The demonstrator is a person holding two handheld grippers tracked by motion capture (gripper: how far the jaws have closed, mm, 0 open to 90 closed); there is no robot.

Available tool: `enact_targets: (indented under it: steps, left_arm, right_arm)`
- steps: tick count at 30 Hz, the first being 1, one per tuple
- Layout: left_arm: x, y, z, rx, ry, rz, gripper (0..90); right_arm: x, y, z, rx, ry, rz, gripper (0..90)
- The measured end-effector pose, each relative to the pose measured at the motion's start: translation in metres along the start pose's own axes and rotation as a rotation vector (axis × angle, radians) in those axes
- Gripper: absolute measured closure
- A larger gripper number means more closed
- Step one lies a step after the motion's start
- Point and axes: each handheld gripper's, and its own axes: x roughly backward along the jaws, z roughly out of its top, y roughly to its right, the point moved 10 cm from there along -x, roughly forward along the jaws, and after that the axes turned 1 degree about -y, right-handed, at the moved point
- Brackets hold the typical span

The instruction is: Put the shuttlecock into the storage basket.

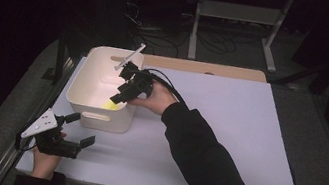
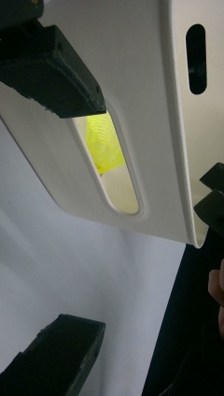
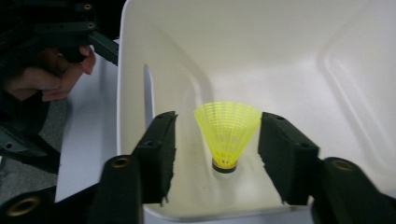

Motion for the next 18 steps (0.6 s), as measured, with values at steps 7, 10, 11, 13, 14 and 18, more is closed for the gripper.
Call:
enact_targets:
  steps: [7,10,11,13,14,18]
  left_arm:
    - [0.0,0.0,0.0,0.002,0.002,0.0,0.0]
    - [0.0,0.0,0.0,0.0,0.001,0.001,0.0]
    - [0.0,0.0,0.0,0.0,0.001,0.001,0.0]
    - [0.0,0.0,0.0,0.0,0.0,0.001,0.0]
    - [0.0,0.0,0.0,0.0,0.0,0.002,0.0]
    - [0.0,0.0,0.0,0.001,-0.001,0.002,0.0]
  right_arm:
    - [0.012,0.003,0.001,-0.006,0.016,-0.027,25.8]
    - [0.019,0.005,0.0,-0.004,0.023,-0.049,16.4]
    - [0.019,0.005,0.0,-0.004,0.023,-0.049,16.4]
    - [0.022,0.006,0.0,-0.006,0.032,-0.052,13.4]
    - [0.024,0.006,0.0,-0.009,0.034,-0.051,13.0]
    - [0.032,0.008,0.0,-0.011,0.051,-0.056,6.7]
